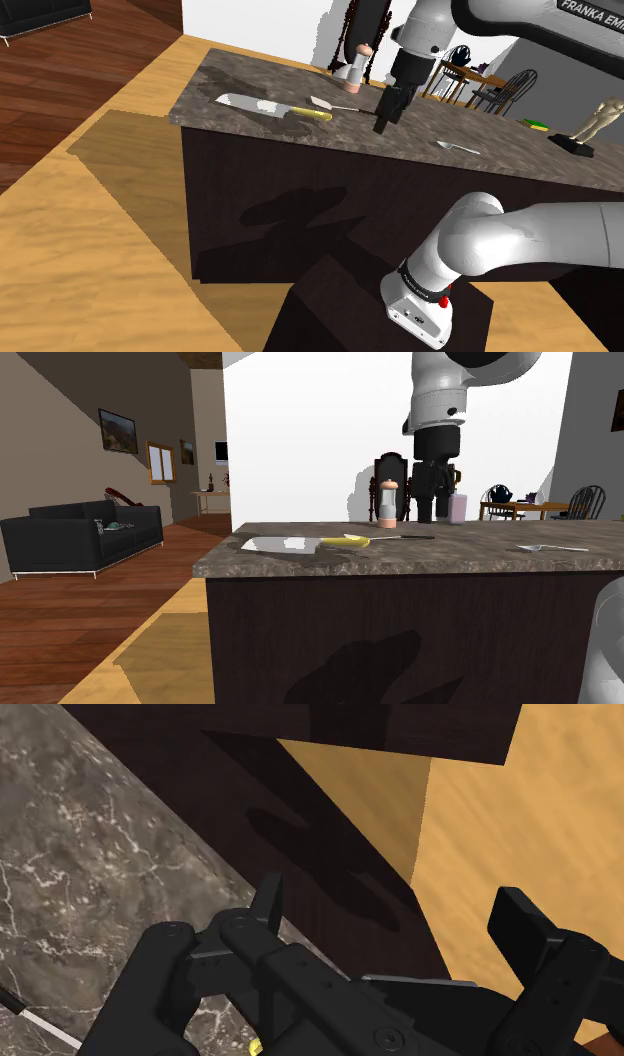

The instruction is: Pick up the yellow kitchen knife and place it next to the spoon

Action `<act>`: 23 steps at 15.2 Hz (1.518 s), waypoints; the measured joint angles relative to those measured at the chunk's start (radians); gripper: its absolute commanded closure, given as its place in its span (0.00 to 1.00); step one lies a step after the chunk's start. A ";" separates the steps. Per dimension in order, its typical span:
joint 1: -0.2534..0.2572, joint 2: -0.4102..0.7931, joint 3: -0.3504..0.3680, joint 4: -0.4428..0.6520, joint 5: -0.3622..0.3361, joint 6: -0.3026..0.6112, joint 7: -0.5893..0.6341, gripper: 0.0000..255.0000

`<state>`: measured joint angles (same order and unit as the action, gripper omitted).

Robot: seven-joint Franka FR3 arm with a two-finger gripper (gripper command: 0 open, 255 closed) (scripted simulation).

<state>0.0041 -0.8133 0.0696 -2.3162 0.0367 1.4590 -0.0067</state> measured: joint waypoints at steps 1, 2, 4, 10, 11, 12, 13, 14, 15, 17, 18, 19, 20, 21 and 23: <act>0.000 0.000 0.000 0.000 0.000 0.000 0.000 0.00; 0.004 0.017 -0.004 0.011 -0.004 0.007 -0.014 0.00; 0.014 0.074 -0.023 0.027 -0.019 0.051 -0.070 0.00; 0.059 0.278 -0.064 0.129 -0.046 0.170 -0.256 0.00; 0.065 0.320 -0.070 0.156 -0.048 0.188 -0.289 0.00; 0.072 0.359 -0.076 0.185 -0.050 0.201 -0.321 0.00; 0.079 0.392 -0.081 0.202 -0.051 0.219 -0.353 0.00; 0.085 0.432 -0.087 0.228 -0.052 0.236 -0.386 0.00; 0.092 0.474 -0.088 0.257 -0.051 0.252 -0.415 0.00; 0.106 0.539 -0.090 0.307 -0.048 0.272 -0.472 0.00; 0.112 0.575 -0.091 0.337 -0.047 0.281 -0.503 0.00; 0.118 0.613 -0.090 0.370 -0.044 0.290 -0.529 0.00; 0.123 0.644 -0.090 0.393 -0.043 0.300 -0.559 0.00; 0.129 0.677 -0.089 0.429 -0.041 0.299 -0.587 0.00; 0.138 0.749 -0.086 0.497 -0.036 0.309 -0.644 0.00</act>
<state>0.1418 -0.0640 -0.0160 -1.8197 0.0005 1.7681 -0.6509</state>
